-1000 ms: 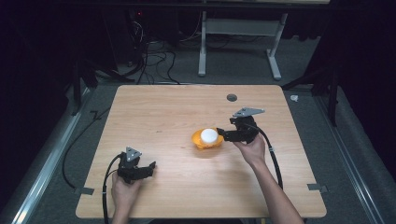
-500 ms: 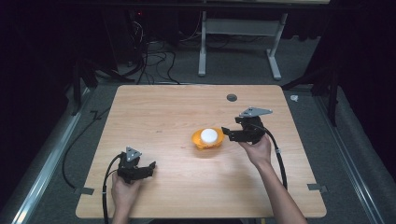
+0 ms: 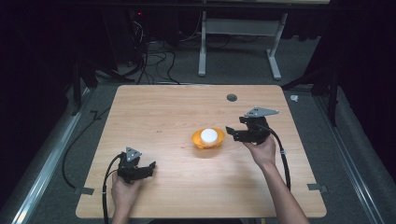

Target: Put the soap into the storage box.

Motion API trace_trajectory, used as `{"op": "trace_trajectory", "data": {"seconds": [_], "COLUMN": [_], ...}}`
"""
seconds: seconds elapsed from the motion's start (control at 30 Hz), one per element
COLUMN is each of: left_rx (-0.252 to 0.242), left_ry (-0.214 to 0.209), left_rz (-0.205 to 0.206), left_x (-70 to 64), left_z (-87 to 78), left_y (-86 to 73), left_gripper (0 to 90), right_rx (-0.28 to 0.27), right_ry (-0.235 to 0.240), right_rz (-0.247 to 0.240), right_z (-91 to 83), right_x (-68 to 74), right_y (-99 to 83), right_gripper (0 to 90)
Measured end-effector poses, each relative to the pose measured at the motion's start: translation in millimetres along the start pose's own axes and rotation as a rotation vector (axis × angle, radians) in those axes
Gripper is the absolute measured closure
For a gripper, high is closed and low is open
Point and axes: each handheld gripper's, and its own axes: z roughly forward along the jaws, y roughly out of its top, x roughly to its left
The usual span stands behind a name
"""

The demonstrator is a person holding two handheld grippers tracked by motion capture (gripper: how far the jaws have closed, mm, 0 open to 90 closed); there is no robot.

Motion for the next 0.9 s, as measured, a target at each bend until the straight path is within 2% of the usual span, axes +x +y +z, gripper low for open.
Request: {"op": "trace_trajectory", "data": {"seconds": [0.43, 0.9], "left_rx": [0.000, 0.000], "left_ry": [0.000, 0.000], "left_rz": [0.000, 0.000], "left_x": [0.0, 0.0], "left_z": [0.0, 0.0], "left_y": [0.0, 0.0], "left_gripper": [20.6, 20.6], "right_rx": [-0.024, -0.055], "right_ry": [-0.032, -0.057], "right_rz": [0.034, 0.069], "right_z": [-21.0, -39.5], "right_x": [-13.1, -19.8], "right_y": [-15.5, -31.0], "right_gripper": [29.8, 29.9]}}
